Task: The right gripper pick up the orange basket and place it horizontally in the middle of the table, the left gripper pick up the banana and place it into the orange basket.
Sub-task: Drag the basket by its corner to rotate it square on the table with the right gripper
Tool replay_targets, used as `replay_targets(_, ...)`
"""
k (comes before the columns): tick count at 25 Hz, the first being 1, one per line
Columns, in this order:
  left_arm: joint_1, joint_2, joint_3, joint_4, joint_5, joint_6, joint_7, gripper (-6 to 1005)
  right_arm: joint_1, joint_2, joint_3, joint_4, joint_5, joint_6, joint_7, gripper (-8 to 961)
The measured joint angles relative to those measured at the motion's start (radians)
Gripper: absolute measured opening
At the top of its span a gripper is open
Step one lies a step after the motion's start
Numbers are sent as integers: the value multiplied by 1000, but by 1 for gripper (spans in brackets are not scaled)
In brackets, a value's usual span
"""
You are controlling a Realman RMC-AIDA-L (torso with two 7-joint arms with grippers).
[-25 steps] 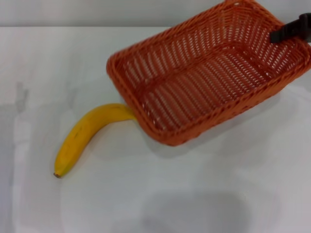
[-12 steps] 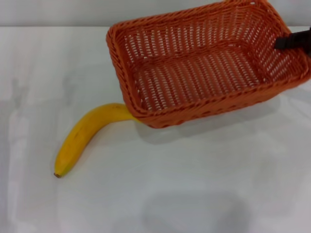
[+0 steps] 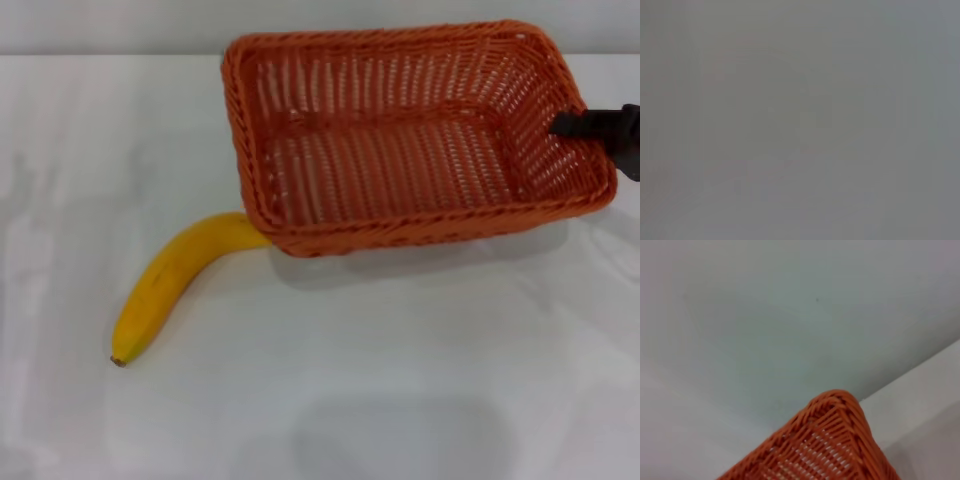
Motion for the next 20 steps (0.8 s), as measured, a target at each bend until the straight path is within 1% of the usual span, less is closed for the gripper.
replay_targets(3, -7, 7, 3, -1, 2, -2, -3, 875, 3, 0, -7, 22, 22, -4, -26, 213)
replay_targets(4, -7, 10, 3, -1, 1, -2, -3, 875, 9, 0, -8, 77, 77, -4, -74, 214)
replay_targets(9, -8, 16, -4, -1, 1, -3, -13, 875, 11, -6, 4, 185, 171, -1, -171, 220)
replay_targets(15, -28, 23, -4, -2, 1, -27, -16, 875, 11, -11, 13, 215, 188, 3, -204, 227)
replay_targets(20, -39, 25, -4, -3, 1, -40, -16, 875, 10, -9, 29, 231, 194, -12, -240, 233)
